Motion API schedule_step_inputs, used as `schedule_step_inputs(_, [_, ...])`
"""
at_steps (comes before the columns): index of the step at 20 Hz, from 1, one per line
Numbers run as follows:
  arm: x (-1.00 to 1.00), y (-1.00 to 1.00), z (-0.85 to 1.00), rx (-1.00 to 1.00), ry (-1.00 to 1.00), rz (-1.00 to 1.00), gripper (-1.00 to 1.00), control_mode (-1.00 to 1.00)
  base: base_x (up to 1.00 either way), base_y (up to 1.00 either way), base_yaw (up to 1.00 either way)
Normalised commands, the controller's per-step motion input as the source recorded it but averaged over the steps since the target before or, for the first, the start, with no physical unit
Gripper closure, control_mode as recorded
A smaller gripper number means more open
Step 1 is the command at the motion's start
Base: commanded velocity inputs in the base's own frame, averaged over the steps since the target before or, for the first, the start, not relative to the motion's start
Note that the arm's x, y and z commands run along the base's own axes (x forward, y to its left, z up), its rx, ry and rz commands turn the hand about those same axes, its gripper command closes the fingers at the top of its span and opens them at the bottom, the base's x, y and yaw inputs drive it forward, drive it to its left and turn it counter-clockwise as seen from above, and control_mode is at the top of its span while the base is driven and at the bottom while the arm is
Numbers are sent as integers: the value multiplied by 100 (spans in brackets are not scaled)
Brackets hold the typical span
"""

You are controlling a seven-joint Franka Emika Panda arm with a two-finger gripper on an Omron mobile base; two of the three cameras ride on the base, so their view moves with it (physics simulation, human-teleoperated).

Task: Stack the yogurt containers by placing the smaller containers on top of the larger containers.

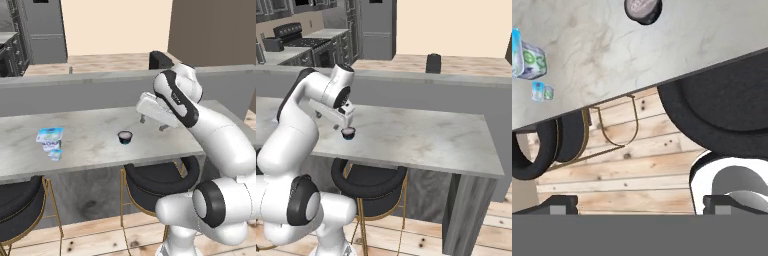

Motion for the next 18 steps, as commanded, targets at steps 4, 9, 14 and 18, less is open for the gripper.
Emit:
schedule_step_inputs(4, [11, 0, -36, 5, 7, 0, -100, -100, 0, 0, 0])
schedule_step_inputs(9, [2, 0, -38, 5, 2, 0, -100, -100, 0, 0, 0])
schedule_step_inputs(14, [0, 0, -19, 6, 0, 0, -100, -100, 0, 0, 0])
schedule_step_inputs(18, [0, 0, -12, 6, 0, 0, -100, -100, 0, 0, 0])
